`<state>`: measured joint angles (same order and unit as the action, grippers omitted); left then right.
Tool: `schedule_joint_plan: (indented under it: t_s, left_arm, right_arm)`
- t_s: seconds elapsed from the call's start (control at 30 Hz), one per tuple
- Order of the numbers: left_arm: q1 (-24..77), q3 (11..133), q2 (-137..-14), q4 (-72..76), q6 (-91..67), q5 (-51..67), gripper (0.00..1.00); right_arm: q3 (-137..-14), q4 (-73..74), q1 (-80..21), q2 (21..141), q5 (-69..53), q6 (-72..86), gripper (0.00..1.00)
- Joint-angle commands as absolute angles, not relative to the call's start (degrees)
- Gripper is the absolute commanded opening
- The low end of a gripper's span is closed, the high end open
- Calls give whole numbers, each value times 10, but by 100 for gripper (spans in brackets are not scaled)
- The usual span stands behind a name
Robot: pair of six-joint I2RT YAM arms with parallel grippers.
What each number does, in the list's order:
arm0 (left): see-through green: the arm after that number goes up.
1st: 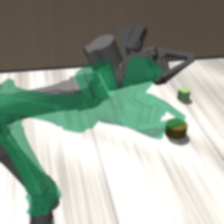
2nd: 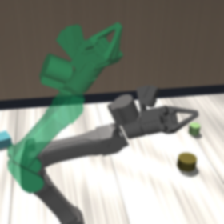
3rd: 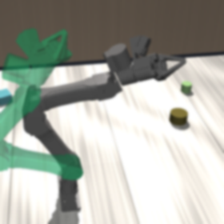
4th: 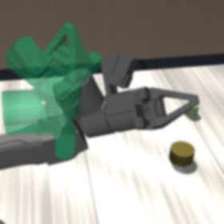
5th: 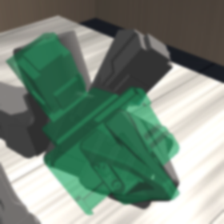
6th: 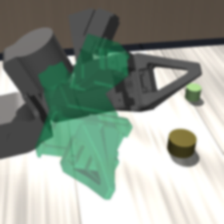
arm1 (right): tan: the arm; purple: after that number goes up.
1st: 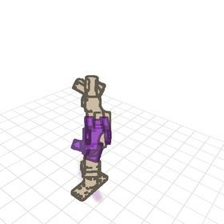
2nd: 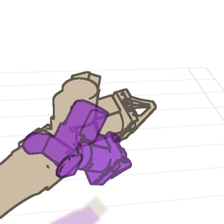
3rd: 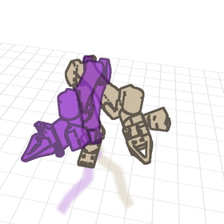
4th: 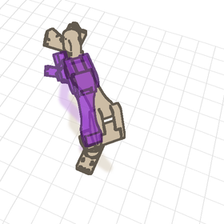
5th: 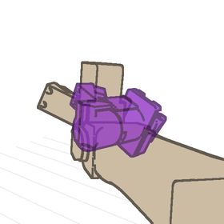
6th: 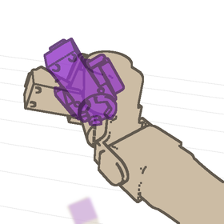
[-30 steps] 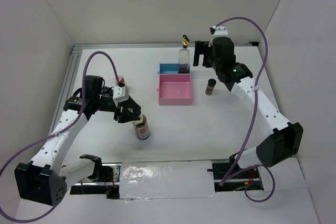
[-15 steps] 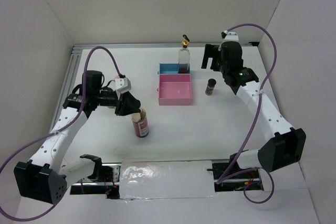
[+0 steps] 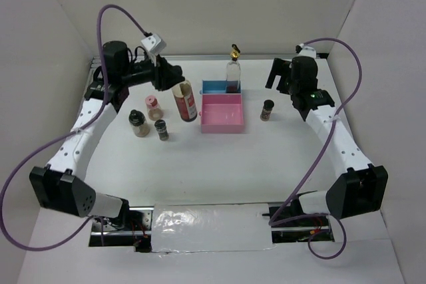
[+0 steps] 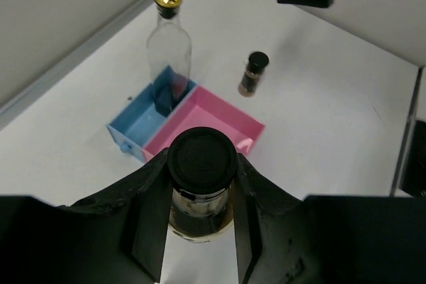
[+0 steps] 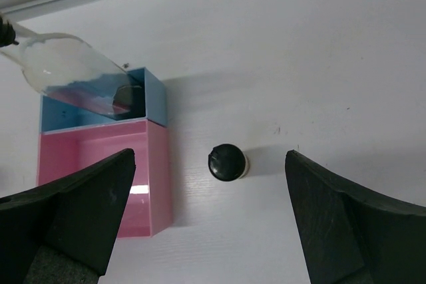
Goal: Organize the condiment bottles
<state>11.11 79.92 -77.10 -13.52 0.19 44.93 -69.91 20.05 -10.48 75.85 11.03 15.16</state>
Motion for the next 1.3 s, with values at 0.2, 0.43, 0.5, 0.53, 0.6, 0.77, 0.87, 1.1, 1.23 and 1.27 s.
schedule_joint_plan:
  t_s: [0.2,0.43,0.5,0.53,0.6,0.77,0.87,1.1,1.23,1.27]
  left_arm:
    - [171,944,-909,92,-29,366,0]
    - [184,1040,-1007,150,-22,345,0]
    - [185,1055,-1034,156,-25,349,0]
    - [185,1063,-1043,159,-25,348,0]
    - [185,1078,-1067,167,-27,349,0]
    - [185,1099,-1098,170,-37,354,0]
    - [185,1099,-1107,166,-46,366,0]
    - [186,1085,-1121,180,-28,363,0]
    - [185,1084,-1132,192,-25,370,0]
    - [185,1084,-1136,192,-28,373,0]
  right_arm:
    - [-708,165,-47,781,41,152,100]
    - [-701,146,-39,794,48,141,100]
    - [-706,149,-33,801,50,140,100]
    - [-708,148,-30,807,49,139,100]
    - [-713,146,-26,813,48,135,100]
    - [-729,157,-17,836,47,128,100]
    - [-734,161,-14,839,49,125,100]
    - [-728,165,-12,837,36,120,100]
    - [-717,171,-13,824,41,116,100]
    - [-711,171,-11,819,42,115,100]
